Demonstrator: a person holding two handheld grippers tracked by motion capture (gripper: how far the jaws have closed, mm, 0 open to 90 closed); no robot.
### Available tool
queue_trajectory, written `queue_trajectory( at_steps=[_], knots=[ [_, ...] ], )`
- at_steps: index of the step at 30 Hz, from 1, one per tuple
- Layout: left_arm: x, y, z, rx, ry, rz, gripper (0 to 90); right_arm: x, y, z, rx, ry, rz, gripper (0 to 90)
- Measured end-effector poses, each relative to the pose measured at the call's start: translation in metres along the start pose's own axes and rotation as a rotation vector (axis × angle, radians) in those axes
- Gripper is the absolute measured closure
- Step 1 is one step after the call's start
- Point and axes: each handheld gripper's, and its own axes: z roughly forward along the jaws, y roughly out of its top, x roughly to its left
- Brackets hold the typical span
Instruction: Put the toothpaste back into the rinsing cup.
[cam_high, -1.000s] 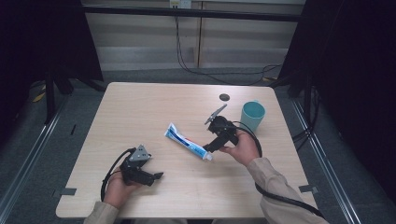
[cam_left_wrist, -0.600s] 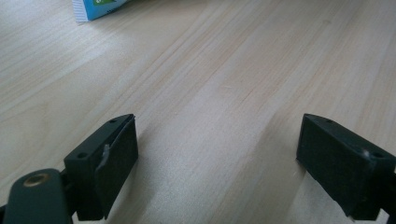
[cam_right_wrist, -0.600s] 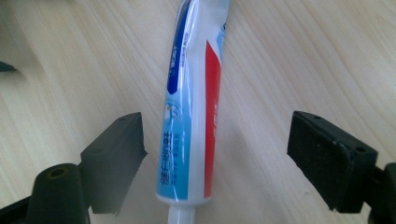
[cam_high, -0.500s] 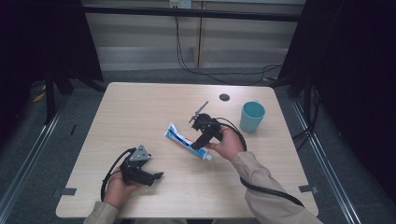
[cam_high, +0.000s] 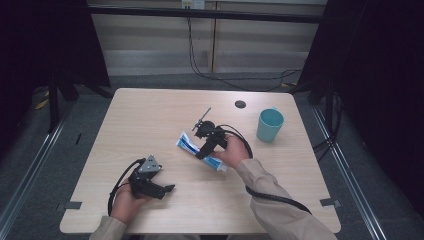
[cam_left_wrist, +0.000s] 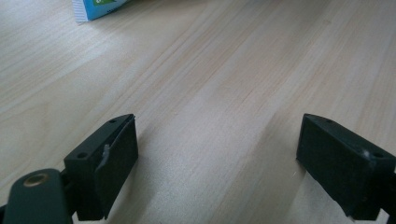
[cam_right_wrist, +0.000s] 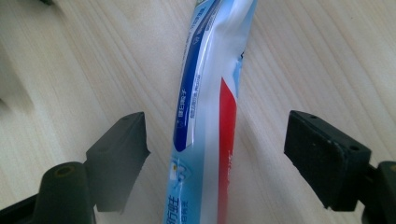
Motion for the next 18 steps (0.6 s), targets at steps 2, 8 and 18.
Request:
queue_trajectory(
  at_steps=[2, 8, 18],
  knots=[
    [0.000, 0.000, 0.000, 0.000, 0.000, -0.001, 12.3, -0.001, 0.002, 0.004, 0.006, 0.002, -0.005, 22.1],
    [-0.001, 0.000, 0.001, -0.013, 0.001, -0.011, 12.2, -0.001, 0.009, 0.014, 0.038, -0.002, -0.012, 26.3],
    [0.000, 0.000, 0.000, -0.004, -0.001, 0.000, 12.2, 0.004, 0.013, 0.034, 0.096, 0.014, -0.009, 43.9]
  ],
)
